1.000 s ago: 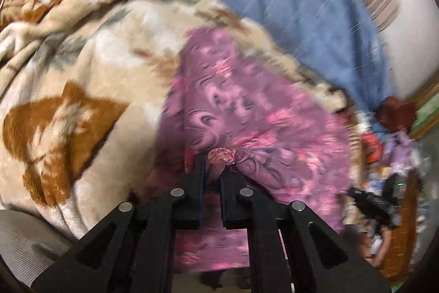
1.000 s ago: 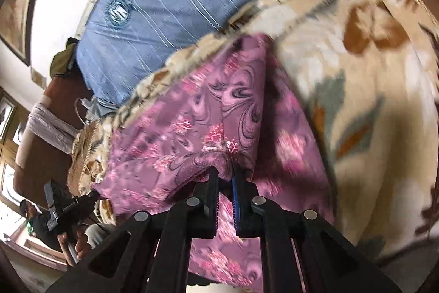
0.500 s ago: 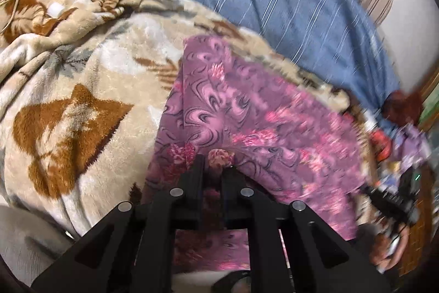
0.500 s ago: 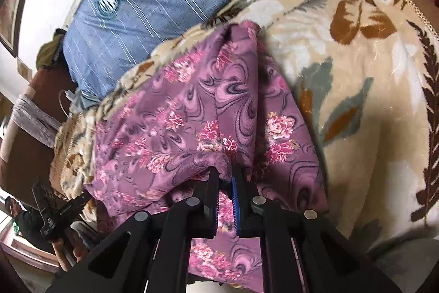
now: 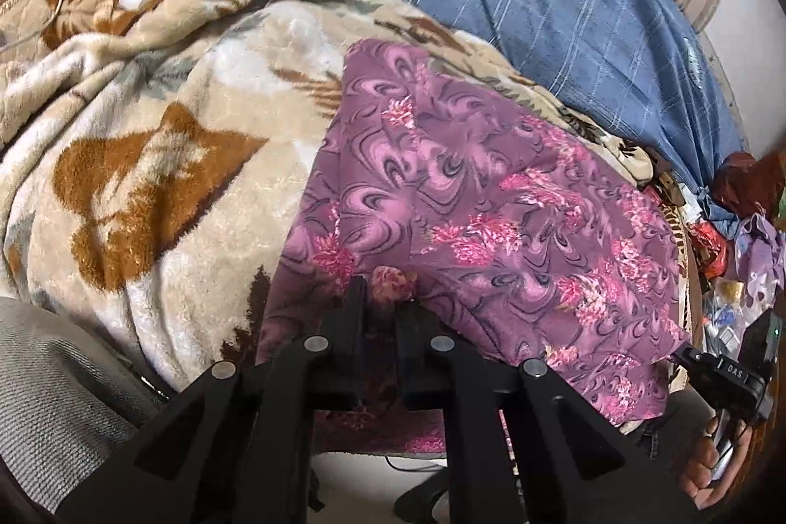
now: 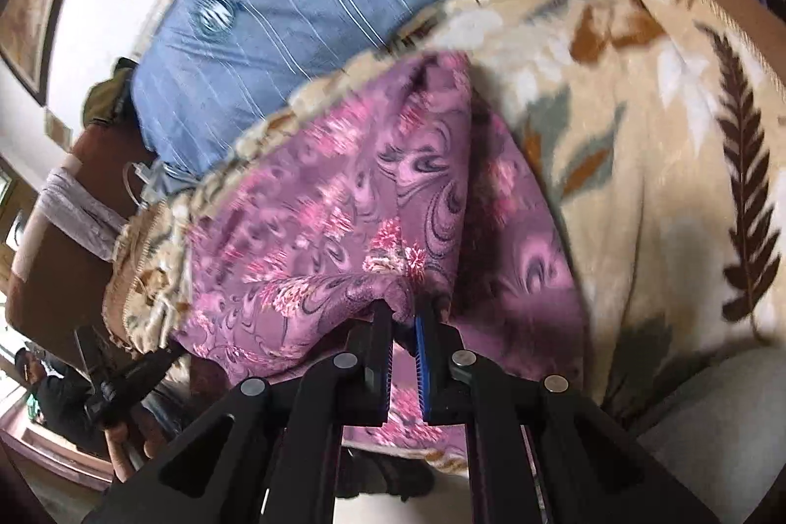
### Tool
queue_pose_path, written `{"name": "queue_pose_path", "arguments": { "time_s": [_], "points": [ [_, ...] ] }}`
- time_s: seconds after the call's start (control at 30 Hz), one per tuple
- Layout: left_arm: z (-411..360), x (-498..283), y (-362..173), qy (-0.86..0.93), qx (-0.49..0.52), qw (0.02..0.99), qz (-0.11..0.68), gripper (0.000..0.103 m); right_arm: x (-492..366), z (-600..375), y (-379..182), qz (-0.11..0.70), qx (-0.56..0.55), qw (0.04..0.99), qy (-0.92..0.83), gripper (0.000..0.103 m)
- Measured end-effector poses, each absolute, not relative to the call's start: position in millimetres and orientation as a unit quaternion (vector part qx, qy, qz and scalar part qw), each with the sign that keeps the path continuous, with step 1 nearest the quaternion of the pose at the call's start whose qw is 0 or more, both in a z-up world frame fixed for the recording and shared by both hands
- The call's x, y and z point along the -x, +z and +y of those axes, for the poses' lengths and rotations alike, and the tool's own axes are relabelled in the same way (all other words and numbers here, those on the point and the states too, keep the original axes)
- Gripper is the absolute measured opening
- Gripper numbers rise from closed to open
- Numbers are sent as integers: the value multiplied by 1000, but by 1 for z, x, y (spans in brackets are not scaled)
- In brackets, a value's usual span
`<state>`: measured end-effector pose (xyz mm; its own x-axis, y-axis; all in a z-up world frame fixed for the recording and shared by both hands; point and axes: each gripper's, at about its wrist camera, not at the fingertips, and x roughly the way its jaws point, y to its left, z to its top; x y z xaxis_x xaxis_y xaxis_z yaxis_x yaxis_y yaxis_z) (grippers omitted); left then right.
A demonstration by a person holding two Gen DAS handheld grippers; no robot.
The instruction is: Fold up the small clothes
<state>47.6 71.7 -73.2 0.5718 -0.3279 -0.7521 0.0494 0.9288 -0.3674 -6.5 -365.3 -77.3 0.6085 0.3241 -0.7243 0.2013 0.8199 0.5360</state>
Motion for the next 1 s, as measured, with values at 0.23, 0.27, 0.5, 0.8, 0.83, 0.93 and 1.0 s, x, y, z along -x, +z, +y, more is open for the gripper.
{"name": "queue_pose_path", "arguments": {
  "time_s": [0.23,0.27,0.5,0.8,0.83,0.93,1.0],
  "points": [
    [80,-36,-68,-113,171,873,443,8,17,-363,-69,433,-283,855,33,8],
    [79,-38,-71,-109,165,871,450,8,14,-362,-74,446,-280,850,26,8],
    [74,-34,-70,-111,145,876,447,10,11,-355,-75,465,-251,849,11,9],
    [76,-31,-72,-110,144,874,451,11,12,-347,-63,469,-207,858,2,9],
    [75,-31,-73,-109,143,873,453,11,8,-349,-70,482,-211,850,-1,9],
    [75,-29,-71,-110,144,875,449,12,13,-353,-70,471,-233,851,3,10],
    [77,-28,-72,-108,150,873,452,13,15,-353,-66,465,-228,855,5,14]
  ]
}}
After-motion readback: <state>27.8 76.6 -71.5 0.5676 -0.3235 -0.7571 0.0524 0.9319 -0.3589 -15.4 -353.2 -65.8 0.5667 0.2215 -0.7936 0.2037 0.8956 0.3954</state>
